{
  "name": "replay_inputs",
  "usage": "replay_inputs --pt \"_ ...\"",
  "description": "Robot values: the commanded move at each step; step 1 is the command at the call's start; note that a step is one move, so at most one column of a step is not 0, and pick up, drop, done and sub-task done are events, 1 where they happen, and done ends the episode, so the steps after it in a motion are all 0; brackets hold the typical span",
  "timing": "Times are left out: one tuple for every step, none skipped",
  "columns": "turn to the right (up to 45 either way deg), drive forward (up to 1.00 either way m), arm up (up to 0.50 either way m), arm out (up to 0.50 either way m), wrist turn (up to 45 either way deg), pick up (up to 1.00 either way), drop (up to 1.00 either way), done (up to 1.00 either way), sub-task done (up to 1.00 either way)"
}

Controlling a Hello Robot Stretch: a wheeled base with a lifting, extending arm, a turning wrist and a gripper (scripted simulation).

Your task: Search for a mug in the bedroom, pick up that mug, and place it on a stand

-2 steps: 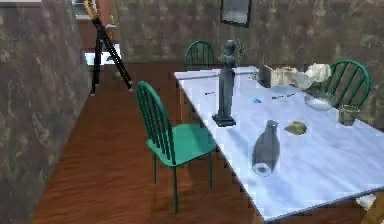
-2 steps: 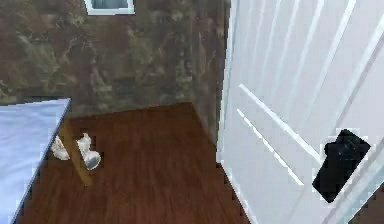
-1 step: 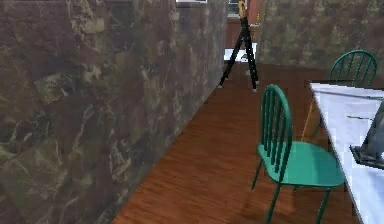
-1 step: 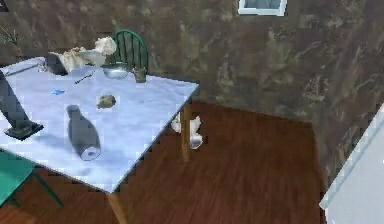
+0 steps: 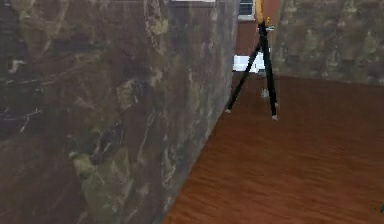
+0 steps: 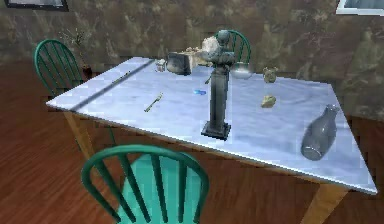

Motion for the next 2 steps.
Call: replay_inputs --pt "-12.0 0.00 0.00 0.00 0.0 0.00 0.00 0.00 0.00" --pt "0.0 0.10 0.00 0.00 0.0 0.00 0.00 0.00 0.00"
